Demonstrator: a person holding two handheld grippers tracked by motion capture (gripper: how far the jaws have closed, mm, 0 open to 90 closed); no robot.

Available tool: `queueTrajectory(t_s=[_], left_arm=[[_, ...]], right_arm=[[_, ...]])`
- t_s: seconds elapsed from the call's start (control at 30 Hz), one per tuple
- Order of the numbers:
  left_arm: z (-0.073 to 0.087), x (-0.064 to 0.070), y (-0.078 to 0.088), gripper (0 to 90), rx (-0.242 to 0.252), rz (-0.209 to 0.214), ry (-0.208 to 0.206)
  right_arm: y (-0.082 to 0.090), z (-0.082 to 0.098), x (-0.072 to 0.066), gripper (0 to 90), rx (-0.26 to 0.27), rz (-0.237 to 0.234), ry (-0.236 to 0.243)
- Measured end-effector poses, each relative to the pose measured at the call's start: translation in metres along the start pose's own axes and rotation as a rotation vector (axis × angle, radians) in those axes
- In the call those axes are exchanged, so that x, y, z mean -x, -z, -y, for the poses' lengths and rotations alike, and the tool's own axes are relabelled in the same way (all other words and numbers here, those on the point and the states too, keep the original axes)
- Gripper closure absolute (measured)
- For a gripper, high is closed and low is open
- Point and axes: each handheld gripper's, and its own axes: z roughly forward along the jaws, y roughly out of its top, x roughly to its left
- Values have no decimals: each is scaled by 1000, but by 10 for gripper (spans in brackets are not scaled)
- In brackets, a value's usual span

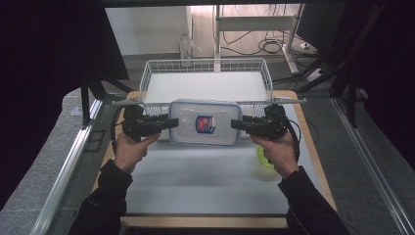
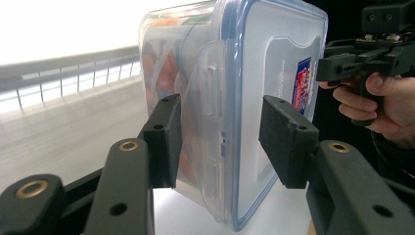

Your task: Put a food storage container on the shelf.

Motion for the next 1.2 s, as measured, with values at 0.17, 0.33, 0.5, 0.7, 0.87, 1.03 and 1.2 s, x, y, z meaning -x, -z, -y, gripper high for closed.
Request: queueTrajectory(t_s=[0.17,0.33,0.5,0.7,0.87,1.03,1.2], left_arm=[[-14,-2,0,517,8,6,-3],[-26,-3,-1,518,12,12,-6],[-37,-7,-4,518,18,16,0],[-50,-12,-7,518,24,16,2],[-60,-15,-8,517,25,11,-4],[-69,-19,-10,518,29,9,3],[-74,-25,-12,518,39,15,14]], right_arm=[[1,-14,0,503,15,7,12],[4,-27,-1,501,23,19,20],[4,-41,1,500,33,26,21],[2,-51,5,500,36,28,11],[0,-62,9,498,46,30,14],[-3,-75,14,495,54,31,8],[-6,-83,16,495,55,38,11]])
